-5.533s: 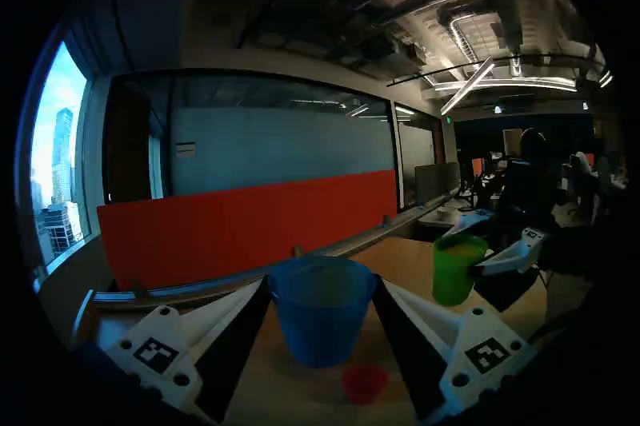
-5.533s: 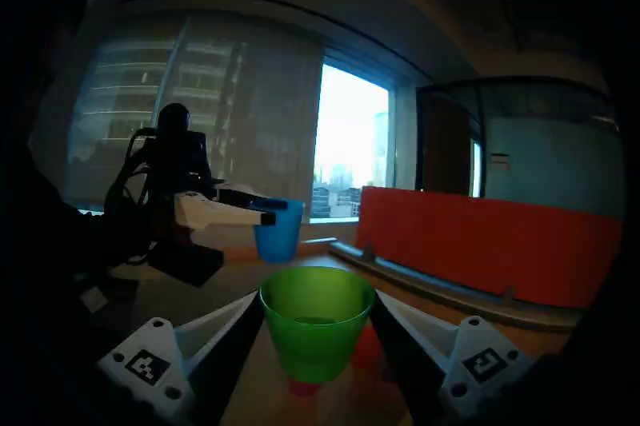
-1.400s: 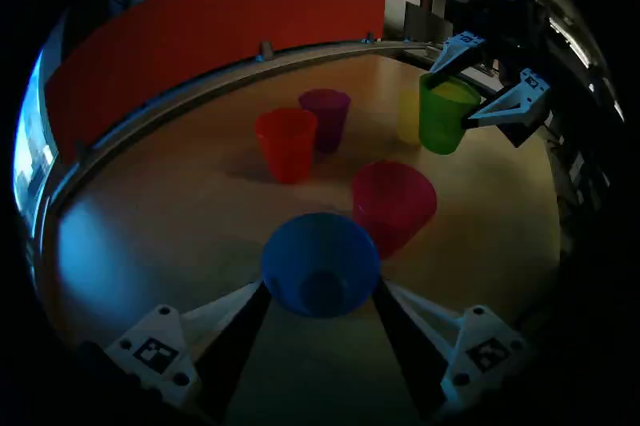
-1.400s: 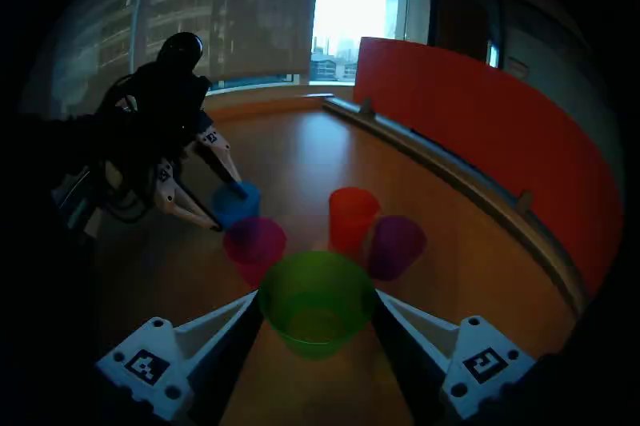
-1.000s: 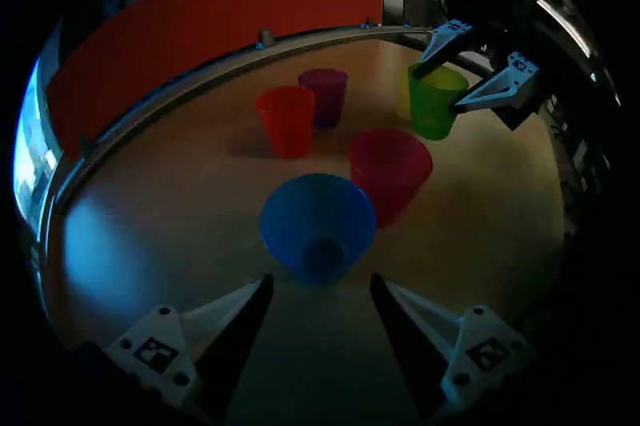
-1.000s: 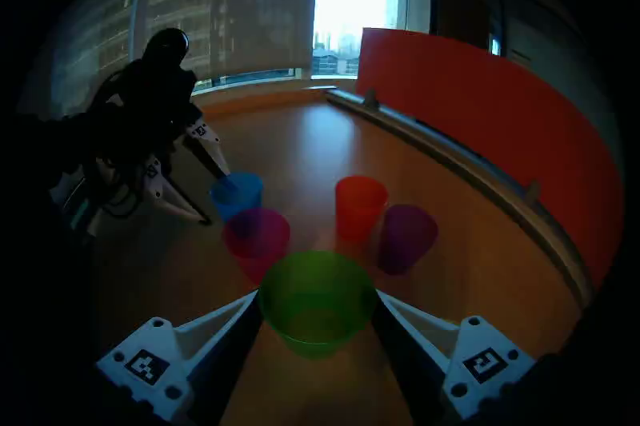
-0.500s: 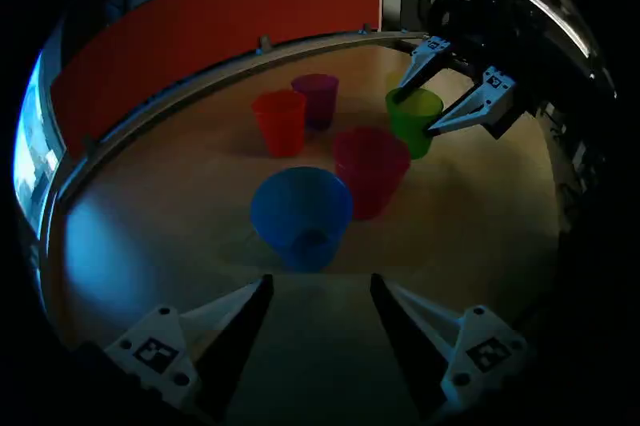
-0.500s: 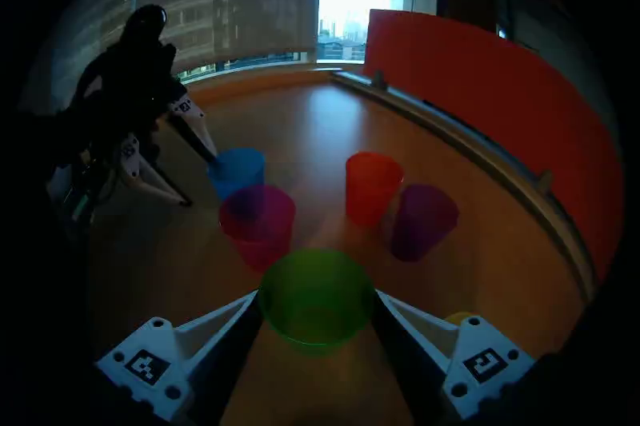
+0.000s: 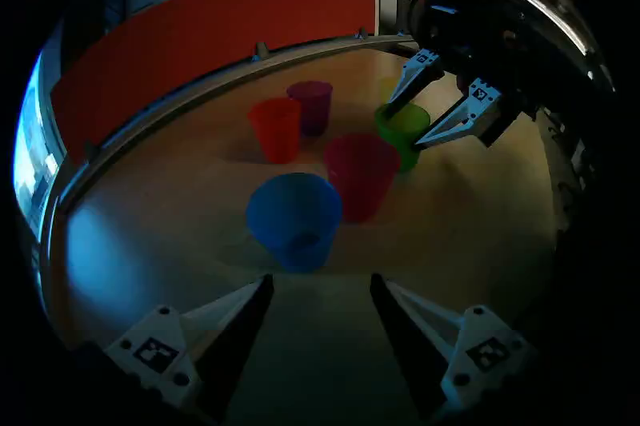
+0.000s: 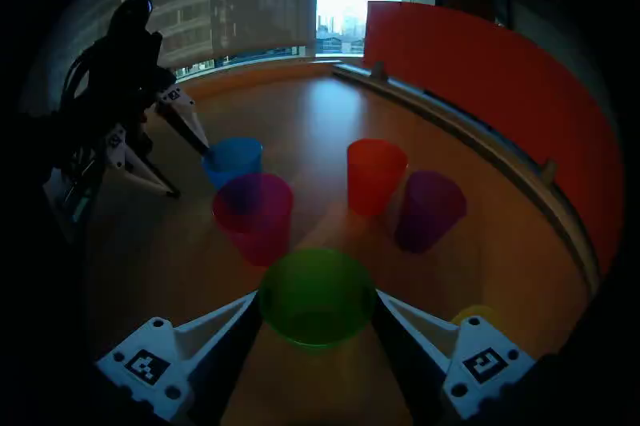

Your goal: Pour water

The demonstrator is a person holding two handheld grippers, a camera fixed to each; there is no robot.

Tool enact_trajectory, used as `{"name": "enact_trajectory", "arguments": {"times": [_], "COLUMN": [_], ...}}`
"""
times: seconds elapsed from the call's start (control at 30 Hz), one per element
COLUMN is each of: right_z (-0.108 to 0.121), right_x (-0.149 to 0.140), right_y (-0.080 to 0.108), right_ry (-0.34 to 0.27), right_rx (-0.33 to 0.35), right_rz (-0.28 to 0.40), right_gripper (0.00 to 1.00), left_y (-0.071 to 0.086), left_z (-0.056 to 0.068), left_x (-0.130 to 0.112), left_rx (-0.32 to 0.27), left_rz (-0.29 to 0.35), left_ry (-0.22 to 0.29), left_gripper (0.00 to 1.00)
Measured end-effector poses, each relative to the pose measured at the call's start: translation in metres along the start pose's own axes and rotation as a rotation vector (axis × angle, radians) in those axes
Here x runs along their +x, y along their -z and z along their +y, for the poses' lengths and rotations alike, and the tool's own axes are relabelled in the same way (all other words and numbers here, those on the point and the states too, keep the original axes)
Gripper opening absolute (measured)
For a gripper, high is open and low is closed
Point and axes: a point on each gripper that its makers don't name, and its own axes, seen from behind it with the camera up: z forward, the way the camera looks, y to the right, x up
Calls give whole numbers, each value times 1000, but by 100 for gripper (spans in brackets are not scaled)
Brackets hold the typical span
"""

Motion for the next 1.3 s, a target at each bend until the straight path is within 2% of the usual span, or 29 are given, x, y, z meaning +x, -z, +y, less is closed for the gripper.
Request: {"name": "enact_trajectory", "arguments": {"times": [0.43, 0.7, 1.07, 1.3], "right_z": [1, 3, 2, -2], "right_x": [-12, -17, -20, -19], "right_y": [3, 8, 40, 67], "right_ry": [-5, -1, 7, -23], "right_rx": [-18, -38, -84, -123], "right_rz": [-5, -11, 3, 63], "right_gripper": [94, 100, 100, 100], "left_y": [0, 3, 15, 28], "left_z": [7, 7, 6, 6], "left_x": [0, -1, 2, 8], "left_rx": [-9, -3, 24, 56], "left_rz": [4, 1, 26, 66], "left_ry": [9, 5, 13, 32], "left_gripper": [89, 90, 90, 90]}}
